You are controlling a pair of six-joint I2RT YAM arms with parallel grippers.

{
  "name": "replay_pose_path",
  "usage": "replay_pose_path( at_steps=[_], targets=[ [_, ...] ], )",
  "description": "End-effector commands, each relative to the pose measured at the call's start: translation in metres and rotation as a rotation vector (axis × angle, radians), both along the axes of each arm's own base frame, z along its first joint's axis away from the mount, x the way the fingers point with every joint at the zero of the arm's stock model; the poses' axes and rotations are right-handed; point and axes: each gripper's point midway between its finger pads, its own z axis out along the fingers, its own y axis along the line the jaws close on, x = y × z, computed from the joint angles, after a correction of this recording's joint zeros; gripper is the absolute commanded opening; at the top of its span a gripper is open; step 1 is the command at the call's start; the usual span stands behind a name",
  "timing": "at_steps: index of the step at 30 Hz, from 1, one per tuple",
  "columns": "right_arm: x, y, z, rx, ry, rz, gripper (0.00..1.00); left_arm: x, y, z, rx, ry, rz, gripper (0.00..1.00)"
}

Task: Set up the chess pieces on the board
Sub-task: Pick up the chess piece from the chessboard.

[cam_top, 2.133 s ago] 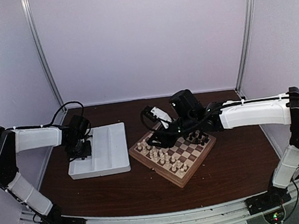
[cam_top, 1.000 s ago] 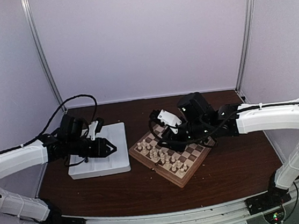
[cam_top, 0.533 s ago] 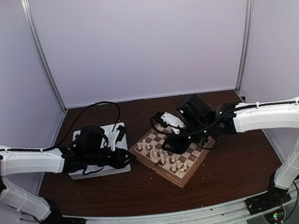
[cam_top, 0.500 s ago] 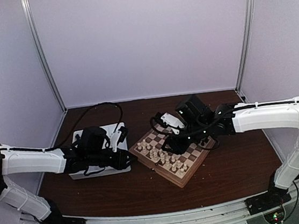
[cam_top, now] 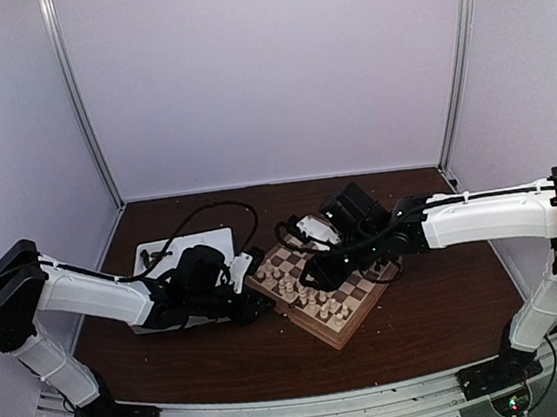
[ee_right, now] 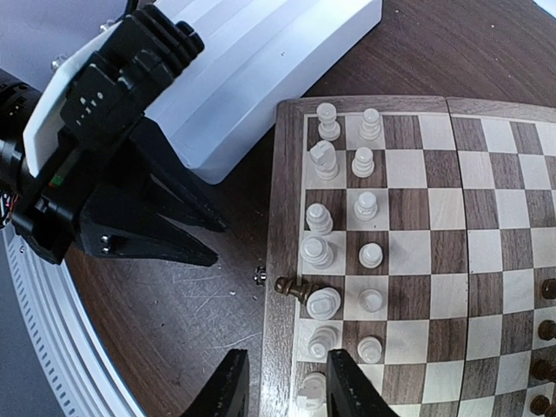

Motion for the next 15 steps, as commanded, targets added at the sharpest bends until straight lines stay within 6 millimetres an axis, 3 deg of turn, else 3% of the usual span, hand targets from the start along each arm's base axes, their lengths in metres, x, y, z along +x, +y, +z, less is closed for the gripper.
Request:
replay_pose_path(
  at_steps=[1,15],
  targets=[
    [0.007,0.007,0.002,0.01,0.011,-0.017,0.33,0.009,-0.024,0.019,-0.064,-0.083,-0.043,0.2],
    [0.014,0.009,-0.018,-0.03,0.032,-0.035,0.29,0.01,-0.042,-0.002,-0.03,-0.084,-0.077,0.19]
  ],
)
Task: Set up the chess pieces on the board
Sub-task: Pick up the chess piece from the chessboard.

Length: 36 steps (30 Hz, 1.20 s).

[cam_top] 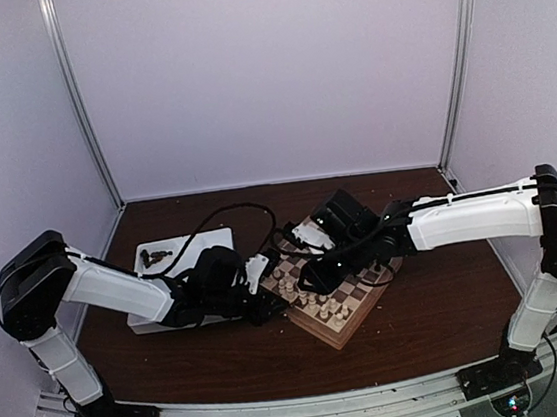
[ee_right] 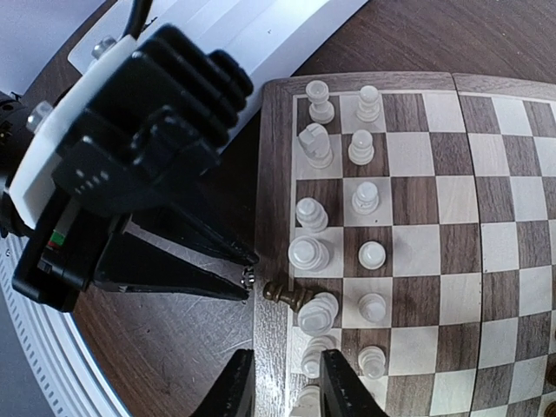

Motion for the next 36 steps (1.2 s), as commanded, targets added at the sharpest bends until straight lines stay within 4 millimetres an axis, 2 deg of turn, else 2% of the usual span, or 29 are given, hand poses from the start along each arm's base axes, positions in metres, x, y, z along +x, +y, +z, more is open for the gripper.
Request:
replay_pose_path(
  at_steps=[1,12,36],
  targets=[
    [0.009,0.003,0.003,0.004,-0.005,-0.021,0.29,0.004,-0.016,0.014,-0.047,-0.059,-0.028,0.19],
    [0.019,0.005,-0.005,0.025,0.002,-0.04,0.26,0.005,-0.019,0.008,-0.06,-0.06,-0.027,0.2],
    [0.02,0.009,-0.014,0.044,0.037,-0.027,0.23,0.005,-0.024,0.001,-0.062,-0.043,-0.042,0.22]
  ],
)
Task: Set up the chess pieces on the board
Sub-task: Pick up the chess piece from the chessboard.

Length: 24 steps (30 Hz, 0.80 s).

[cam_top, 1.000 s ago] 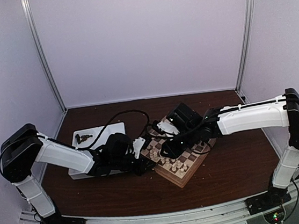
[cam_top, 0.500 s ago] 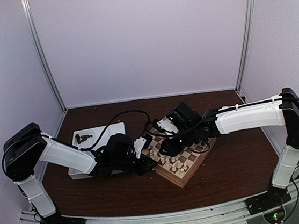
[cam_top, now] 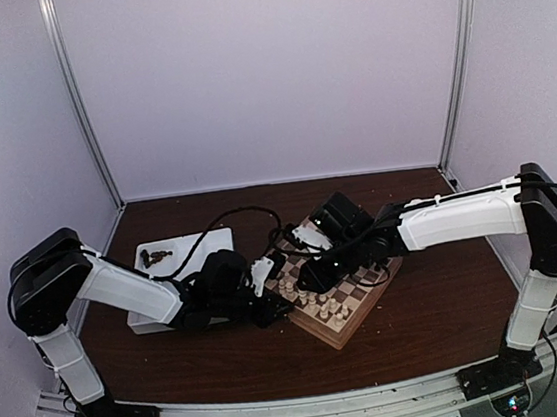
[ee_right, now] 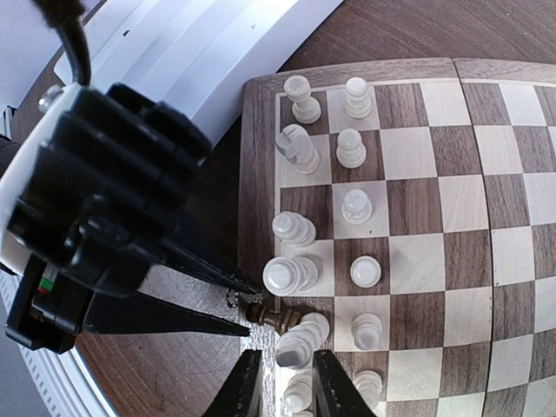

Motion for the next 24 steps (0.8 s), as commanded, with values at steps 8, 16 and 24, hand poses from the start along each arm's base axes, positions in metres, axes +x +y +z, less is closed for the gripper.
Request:
replay_pose_path(
  at_steps=[8,16,24],
  targets=[
    [0.0071,0.0061,-0.001,0.013,-0.004,0.002,0.23,0.0032,-0.015,0.0107,-0.047,-0.029,-0.032,0.22],
    [0.0066,0.0065,-0.0034,0.01,0.001,0.004,0.23,0.0038,-0.0169,0.0077,-0.043,-0.021,-0.033,0.22],
    [0.0071,0.0059,-0.0027,0.009,-0.001,0.005,0.22,0.0036,-0.0175,0.0062,-0.042,-0.017,-0.035,0.17]
  ],
)
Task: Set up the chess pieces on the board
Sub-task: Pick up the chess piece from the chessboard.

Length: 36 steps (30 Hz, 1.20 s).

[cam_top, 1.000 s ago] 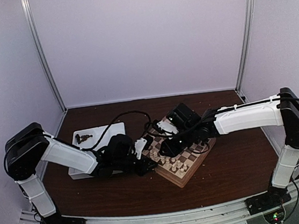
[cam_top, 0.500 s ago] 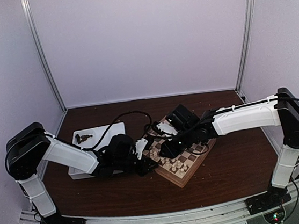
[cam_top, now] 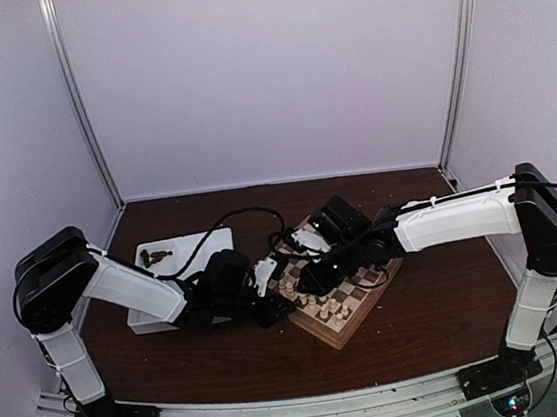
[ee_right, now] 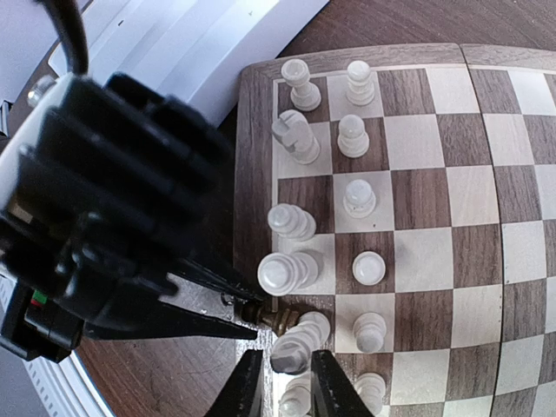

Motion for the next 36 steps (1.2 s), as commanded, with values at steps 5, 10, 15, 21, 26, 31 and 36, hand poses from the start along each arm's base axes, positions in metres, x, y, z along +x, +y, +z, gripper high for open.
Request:
replay_pose_path(
  at_steps=[5,10,15,21,26,31,36],
  targets=[
    [0.008,0.006,0.006,0.022,-0.016,0.005,0.22,0.003,-0.012,0.01,-0.043,-0.03,-0.021,0.1],
    [0.007,0.007,0.006,0.021,-0.015,0.009,0.21,0.003,-0.012,0.011,-0.045,-0.03,-0.024,0.06],
    [0.007,0.007,0.007,0.021,-0.017,0.01,0.21,0.002,-0.01,0.013,-0.044,-0.033,-0.02,0.03],
    [0.007,0.008,0.006,0.024,-0.015,0.014,0.2,0.0,-0.004,0.016,-0.05,-0.041,-0.011,0.02],
    [0.007,0.008,0.006,0.026,-0.016,0.015,0.2,-0.001,-0.001,0.018,-0.052,-0.044,-0.007,0.02],
    [0.007,0.008,0.005,0.025,-0.013,0.014,0.19,-0.003,0.001,0.019,-0.053,-0.043,-0.002,0.02],
    [0.007,0.008,0.006,0.025,-0.014,0.015,0.19,-0.004,0.003,0.019,-0.053,-0.041,-0.002,0.02]
  ],
)
